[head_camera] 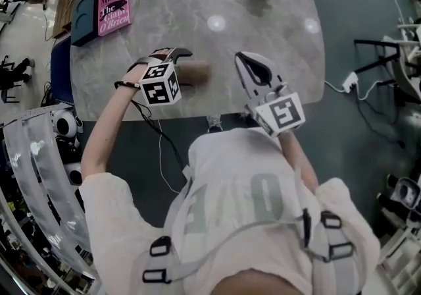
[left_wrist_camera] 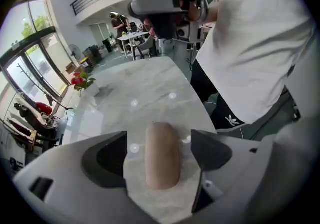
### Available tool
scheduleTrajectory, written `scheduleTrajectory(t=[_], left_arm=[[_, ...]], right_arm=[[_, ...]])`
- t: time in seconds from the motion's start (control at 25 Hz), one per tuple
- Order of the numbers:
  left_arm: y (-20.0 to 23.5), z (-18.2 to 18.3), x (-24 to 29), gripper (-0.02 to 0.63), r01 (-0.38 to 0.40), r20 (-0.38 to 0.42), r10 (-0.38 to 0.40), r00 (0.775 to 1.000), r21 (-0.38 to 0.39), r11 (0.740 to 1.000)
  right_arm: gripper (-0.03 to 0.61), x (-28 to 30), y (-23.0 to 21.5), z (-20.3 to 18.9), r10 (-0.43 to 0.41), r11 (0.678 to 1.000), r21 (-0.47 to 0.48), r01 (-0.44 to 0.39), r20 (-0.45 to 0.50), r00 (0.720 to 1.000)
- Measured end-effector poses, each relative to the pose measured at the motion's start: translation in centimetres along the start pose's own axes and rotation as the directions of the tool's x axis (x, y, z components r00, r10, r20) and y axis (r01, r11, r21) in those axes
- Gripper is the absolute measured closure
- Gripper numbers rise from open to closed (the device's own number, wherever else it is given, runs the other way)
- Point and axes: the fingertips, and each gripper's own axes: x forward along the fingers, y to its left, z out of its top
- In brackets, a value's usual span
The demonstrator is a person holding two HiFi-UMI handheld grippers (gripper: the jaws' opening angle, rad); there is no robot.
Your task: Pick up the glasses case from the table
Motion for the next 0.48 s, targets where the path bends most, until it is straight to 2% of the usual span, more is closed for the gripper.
scheduleTrajectory(t=[0.16, 0.28, 0.48], left_arm=[[-0.8, -1.6, 2.6, 0.236, 0.074, -0.087, -0.073, 0.994, 0.017, 0.997], [-0.6, -3.6, 4.3, 0.236, 0.102, -0.163, -0.097, 0.982, 0.019, 0.995], [-0.9, -5.3, 6.2, 0.236, 0.141, -0.216, -0.140, 0.966, -0.010, 0.990]], right_arm=[[0.577, -0.2, -0.2, -1.1, -0.007, 1.000, 0.003, 0.007, -0.041, 0.999], [0.577, -0.2, -0.3, -1.6, -0.002, 1.000, 0.002, 0.002, -0.051, 0.999], [0.577, -0.6, -0.6, -2.0, -0.018, 1.000, -0.016, 0.017, -0.073, 0.997]])
